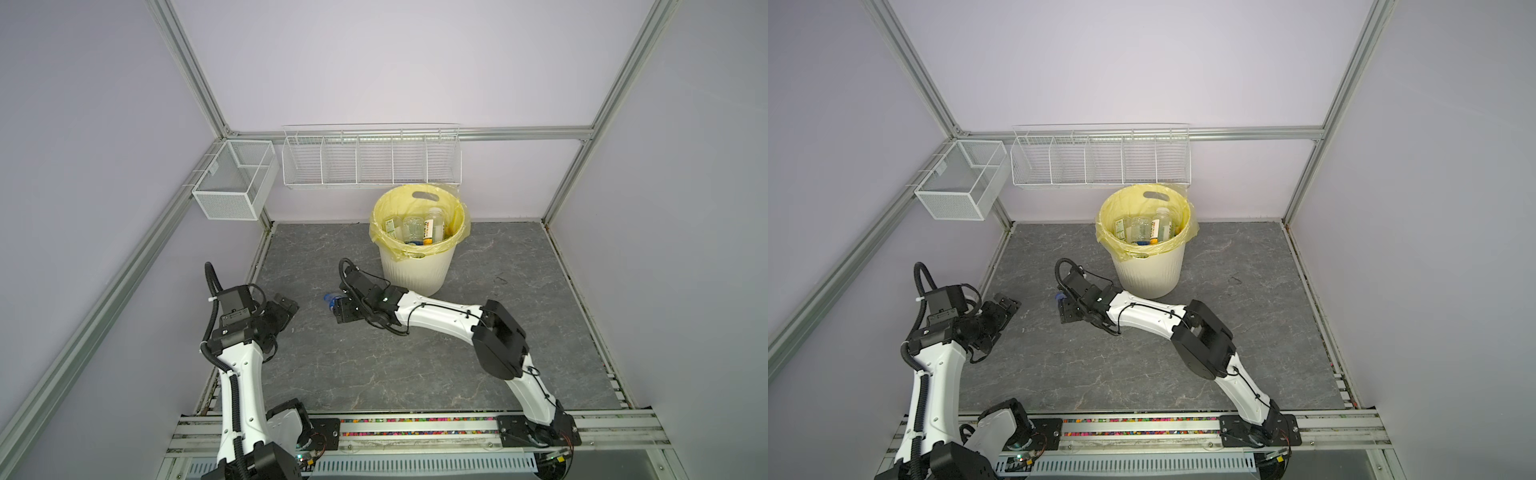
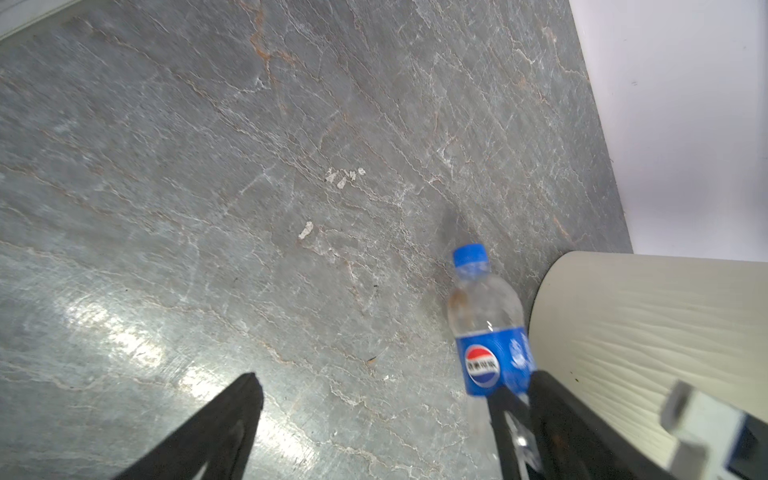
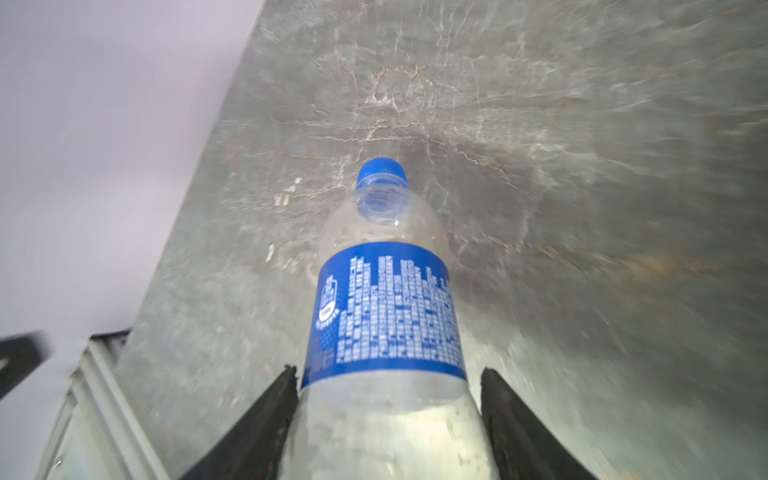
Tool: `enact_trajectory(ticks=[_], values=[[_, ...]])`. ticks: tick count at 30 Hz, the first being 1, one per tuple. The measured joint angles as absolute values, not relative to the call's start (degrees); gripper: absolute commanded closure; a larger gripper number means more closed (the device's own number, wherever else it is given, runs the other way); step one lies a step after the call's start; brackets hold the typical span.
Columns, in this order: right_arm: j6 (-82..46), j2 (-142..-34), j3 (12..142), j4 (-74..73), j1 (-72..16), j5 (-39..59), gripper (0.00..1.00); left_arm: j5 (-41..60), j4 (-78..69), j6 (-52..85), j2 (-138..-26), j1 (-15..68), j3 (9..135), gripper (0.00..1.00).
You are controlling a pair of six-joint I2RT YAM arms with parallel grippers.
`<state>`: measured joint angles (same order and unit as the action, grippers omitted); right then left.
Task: Throw the plastic bottles in the bin
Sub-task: 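Lift the Pepsi-label bottle with the right gripper up over the bin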
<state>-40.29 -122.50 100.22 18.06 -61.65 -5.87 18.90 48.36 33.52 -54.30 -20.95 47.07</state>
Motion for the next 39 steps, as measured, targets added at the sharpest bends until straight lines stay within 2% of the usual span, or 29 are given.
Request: enact_trajectory(ticks=[13,22,28,39], values=[[-40.69,-89.6,71.75,19.46,-61.65,-8.23,0.33,20.49,46.52,32.77,-54.37,-20.95,46.61,0.01],[-40.23,-67.66,70.28,27.99,-61.54,-17.5,0.35,20.49,45.34,34.33,-54.0,-17.72,45.58,0.01],[-38.79,-63.07,74.06,33.71,-60.31,-22.44,0.35,20.47,43.99,37.41,-53.01,-11.09,44.29,0.01],[-36.51,-59.07,76.01,38.24,-56.49,-26.46,0.35,21.1,40.53,39.42,-46.48,-9.93,42.46,0.01]])
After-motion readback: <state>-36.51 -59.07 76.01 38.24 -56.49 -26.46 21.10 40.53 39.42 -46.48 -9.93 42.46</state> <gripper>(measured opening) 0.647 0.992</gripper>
